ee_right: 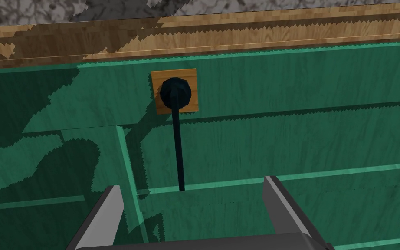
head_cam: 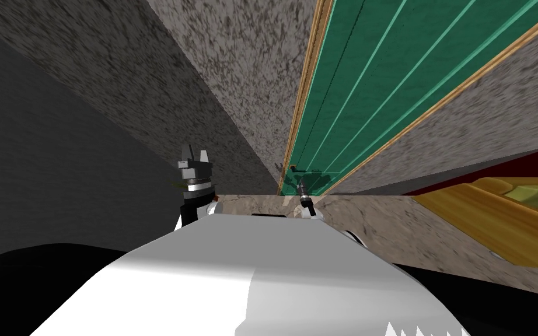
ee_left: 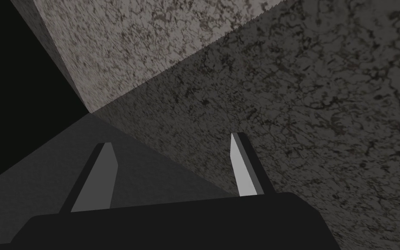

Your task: Pull the door open

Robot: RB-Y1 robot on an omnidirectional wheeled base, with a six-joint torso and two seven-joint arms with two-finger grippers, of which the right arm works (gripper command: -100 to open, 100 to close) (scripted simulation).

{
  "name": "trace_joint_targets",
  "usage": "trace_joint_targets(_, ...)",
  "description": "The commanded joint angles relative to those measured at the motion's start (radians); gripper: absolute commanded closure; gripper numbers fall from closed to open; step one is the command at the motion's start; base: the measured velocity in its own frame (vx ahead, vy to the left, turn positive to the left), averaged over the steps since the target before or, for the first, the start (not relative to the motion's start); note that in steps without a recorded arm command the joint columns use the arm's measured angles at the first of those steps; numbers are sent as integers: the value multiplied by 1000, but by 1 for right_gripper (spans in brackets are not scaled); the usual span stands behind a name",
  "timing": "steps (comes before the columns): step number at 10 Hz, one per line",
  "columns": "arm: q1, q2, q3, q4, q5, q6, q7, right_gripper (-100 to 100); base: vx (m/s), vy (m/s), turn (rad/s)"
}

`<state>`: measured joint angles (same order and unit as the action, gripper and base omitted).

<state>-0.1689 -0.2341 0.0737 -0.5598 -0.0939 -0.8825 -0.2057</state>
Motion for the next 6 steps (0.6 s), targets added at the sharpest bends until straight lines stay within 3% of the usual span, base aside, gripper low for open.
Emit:
trace_joint_targets(1, -12, -1, 2, 31, 0, -10, -3, -100, 40, -45, 32)
trace_joint_targets(4, -31, -6, 6, 83, 0, -21, -12, -100, 50, -45, 39)
trace_joint_targets(5, -31, -3, 4, 78, 0, -22, -9, -100, 31, -30, 17)
trace_joint_targets(6, -20, -20, -2, 88, -7, -37, -23, -100, 127, 29, 114)
